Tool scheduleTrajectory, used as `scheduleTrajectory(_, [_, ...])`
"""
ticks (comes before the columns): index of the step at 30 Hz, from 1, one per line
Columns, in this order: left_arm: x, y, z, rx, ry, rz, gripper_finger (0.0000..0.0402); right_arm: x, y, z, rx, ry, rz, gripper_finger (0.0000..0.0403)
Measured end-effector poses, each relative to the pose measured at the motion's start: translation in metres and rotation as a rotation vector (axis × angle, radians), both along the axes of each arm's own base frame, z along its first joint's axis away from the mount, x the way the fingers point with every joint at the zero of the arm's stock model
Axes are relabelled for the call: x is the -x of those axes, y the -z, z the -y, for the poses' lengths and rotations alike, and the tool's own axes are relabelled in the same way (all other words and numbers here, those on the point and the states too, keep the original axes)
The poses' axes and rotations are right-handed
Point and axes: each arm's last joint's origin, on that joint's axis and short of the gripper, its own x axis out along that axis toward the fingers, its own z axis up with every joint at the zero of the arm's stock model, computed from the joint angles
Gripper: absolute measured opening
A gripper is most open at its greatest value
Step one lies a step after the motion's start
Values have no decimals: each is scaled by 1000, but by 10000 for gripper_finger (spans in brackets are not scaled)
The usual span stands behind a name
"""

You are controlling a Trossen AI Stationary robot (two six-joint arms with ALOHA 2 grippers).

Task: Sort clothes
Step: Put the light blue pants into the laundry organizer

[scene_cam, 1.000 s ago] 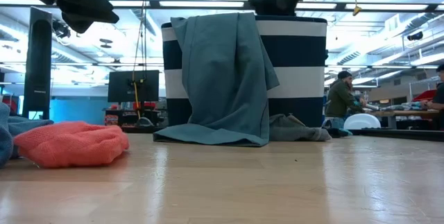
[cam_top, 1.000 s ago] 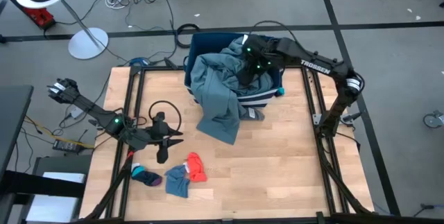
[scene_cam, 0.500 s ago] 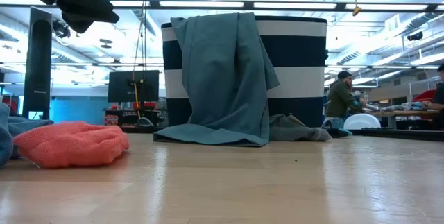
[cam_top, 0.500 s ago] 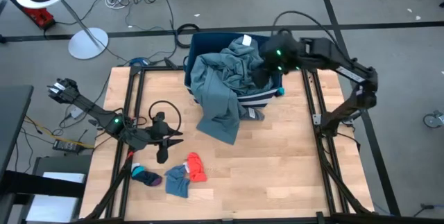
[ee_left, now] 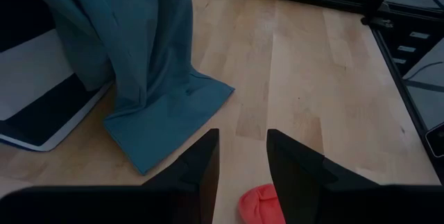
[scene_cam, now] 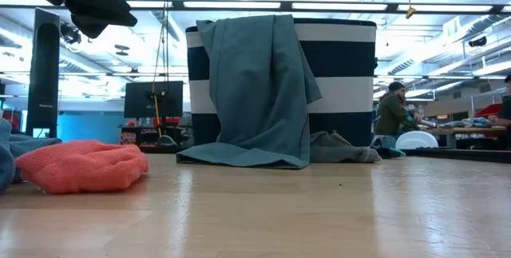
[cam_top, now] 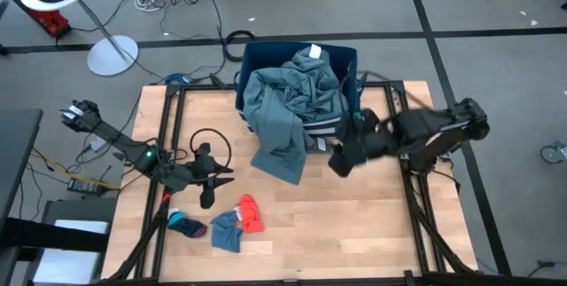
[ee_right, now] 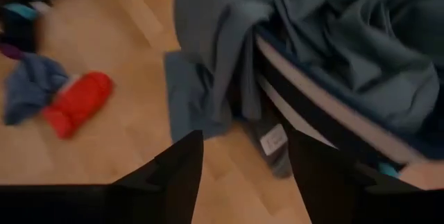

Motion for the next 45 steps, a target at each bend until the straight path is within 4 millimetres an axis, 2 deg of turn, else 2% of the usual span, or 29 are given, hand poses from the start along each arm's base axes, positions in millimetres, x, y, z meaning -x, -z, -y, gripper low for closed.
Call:
scheduleTrajectory(5, [0, 0, 0, 0, 0, -1, 126, 3, 53, -20, 14, 77, -22, 202])
scheduleTrajectory(10, [0, 0, 0, 0, 0, -1, 126, 0, 113, -23, -37, 96, 62, 202])
scheduleTrajectory(16, [0, 0, 0, 0, 0, 0, 126, -8, 166, -7, -27, 64, 180, 201])
scheduleTrajectory(25, [0, 0, 0, 1, 0, 1, 126, -28, 214, 29, 114, 39, 428, 199])
scheduleTrajectory(30, [0, 0, 0, 1, -1, -1, 126, -44, 244, 44, 127, 54, 430, 195])
scheduleTrajectory(35, [0, 0, 0, 4, -1, 0, 126, -75, 264, 45, 130, 45, 469, 189])
scheduleTrajectory(38, [0, 0, 0, 5, -2, 2, 126, -98, 267, 44, 163, 25, 484, 173])
scheduleTrajectory(41, [0, 0, 0, 6, -2, 3, 126, -122, 260, 40, 214, -16, 491, 125])
scheduleTrajectory(45, [0, 0, 0, 11, -4, 5, 126, -148, 235, 37, 299, -80, 525, 21])
